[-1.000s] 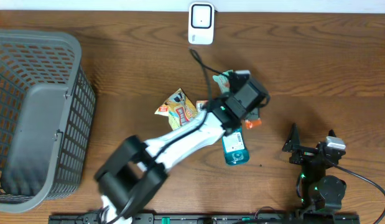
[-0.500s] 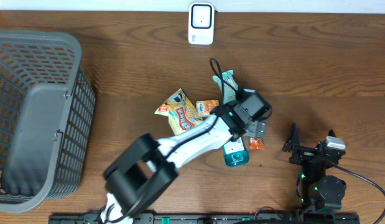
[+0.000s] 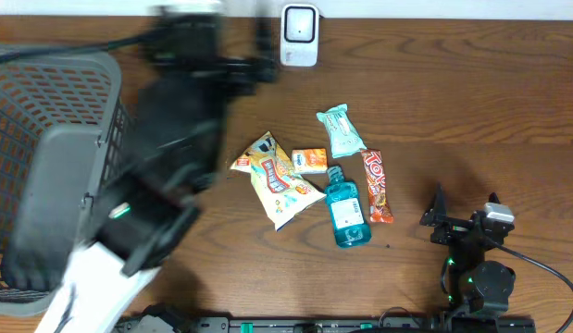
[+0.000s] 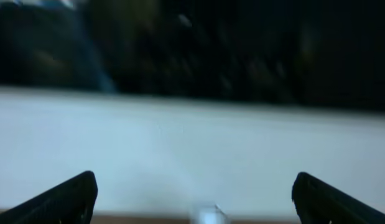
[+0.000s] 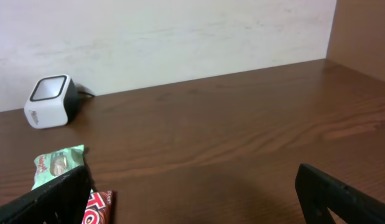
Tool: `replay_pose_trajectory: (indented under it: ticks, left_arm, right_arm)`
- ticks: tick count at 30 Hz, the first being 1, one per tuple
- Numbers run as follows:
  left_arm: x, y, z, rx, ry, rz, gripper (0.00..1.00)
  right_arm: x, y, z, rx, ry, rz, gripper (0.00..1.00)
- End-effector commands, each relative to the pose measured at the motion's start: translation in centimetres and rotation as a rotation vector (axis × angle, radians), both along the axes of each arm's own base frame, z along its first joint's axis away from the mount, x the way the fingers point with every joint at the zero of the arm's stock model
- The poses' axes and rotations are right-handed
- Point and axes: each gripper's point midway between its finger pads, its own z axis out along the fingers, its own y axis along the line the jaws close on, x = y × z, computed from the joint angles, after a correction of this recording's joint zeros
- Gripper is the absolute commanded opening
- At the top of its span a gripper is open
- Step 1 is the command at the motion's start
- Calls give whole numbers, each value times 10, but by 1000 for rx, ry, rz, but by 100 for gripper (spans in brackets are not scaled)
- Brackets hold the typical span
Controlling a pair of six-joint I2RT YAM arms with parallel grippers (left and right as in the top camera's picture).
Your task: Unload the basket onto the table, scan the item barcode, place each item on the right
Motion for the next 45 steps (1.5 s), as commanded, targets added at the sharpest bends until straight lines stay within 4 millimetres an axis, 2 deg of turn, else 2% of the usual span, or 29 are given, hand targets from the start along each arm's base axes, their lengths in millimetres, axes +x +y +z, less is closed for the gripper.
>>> replay_pose_trajectory:
  ticks: [1,4,8,11,16,17,21,23,27,31,34,36,39,42,45]
  left_arm:
    - [-28,65,31,188,-70,211,100]
    - [-54,115,51,261,-99,408,100]
    - [-75,155,52,339,-44,606,99]
    - [-86,161,58,353,-60,618,99]
    - [-115,170,60,234,-95,592,99]
    - [-127,174,59,175,-111,580,99]
    - [-157,167,53,61,-143,425,99]
    - [-180,161,52,1,-182,319,99]
    - [-232,181,55,-146,-291,334,99]
    - [-274,195,57,-326,-401,364,99]
    - [-289,198,72,-400,-496,354,99]
    - [-292,199,74,-405,-509,351,99]
    - [-298,179,78,-363,-522,218,99]
    - [-313,152,73,-307,-546,48,99]
    - [-336,152,57,-318,-614,31,99]
  right_arm:
    - [0,-2,0,-11,2,-8,99]
    - [0,-2,0,-11,2,-8,99]
    - [0,-2,0,-11,2,-8,99]
    - [0,-2,0,-11,2,-8,99]
    - [0,-2,0,-11,2,-8,99]
    - [0,-2,0,-11,2,-8,99]
    - [0,-2,0,-11,2,-8,99]
    - [0,-2,0,-11,2,-8,99]
    - [0,-2,0,-11,2,-8,99]
    - [0,-2,0,-11,2,-8,99]
    - [0,-2,0,-11,2,-8,99]
    - [0,-2,0,-11,2,-8,99]
    - [0,-2,0,-11,2,-8,99]
    - [0,-2,0,-11,2,-8,99]
    - [0,-2,0,-11,2,-8,99]
